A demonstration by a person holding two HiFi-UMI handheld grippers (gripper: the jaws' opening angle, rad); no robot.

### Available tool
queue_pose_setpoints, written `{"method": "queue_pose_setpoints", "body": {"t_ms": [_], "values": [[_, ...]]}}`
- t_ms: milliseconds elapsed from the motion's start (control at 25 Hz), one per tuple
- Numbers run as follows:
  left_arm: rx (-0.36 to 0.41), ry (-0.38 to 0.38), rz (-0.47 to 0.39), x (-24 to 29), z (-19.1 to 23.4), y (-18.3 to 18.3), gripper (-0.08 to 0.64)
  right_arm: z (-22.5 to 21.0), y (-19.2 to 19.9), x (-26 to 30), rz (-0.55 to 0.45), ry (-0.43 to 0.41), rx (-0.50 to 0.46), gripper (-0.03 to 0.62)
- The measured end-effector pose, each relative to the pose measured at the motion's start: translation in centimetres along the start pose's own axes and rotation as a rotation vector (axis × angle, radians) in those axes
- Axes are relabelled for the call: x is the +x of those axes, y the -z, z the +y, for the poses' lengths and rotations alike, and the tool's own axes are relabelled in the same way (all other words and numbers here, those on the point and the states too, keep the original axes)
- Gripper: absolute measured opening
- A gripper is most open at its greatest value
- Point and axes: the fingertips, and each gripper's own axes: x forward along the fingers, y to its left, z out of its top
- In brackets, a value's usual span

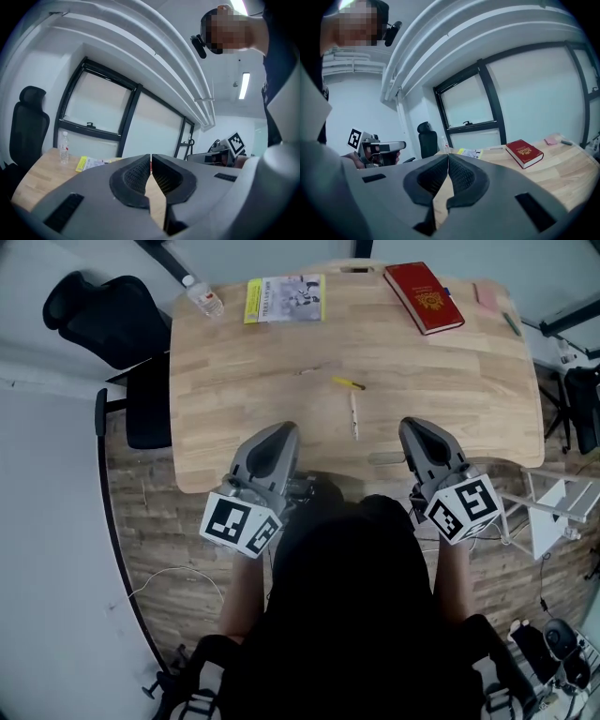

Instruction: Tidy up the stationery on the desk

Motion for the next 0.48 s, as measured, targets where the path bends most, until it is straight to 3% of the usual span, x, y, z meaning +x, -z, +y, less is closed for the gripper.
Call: {"method": "queue_pose_setpoints", "body": {"t_ms": [160,480], "values": [[0.039,0.024,0.03,0.3,2.1,0.3,0.04,0.9,1.4,3.1,0.07,0.02,-0.009,0.021],[-0.004,0.076,0.059,1.5,3.3,1.6,0.039,0.5,3.6,6.4,0.145,0.06,-0.051,0.021]]}}
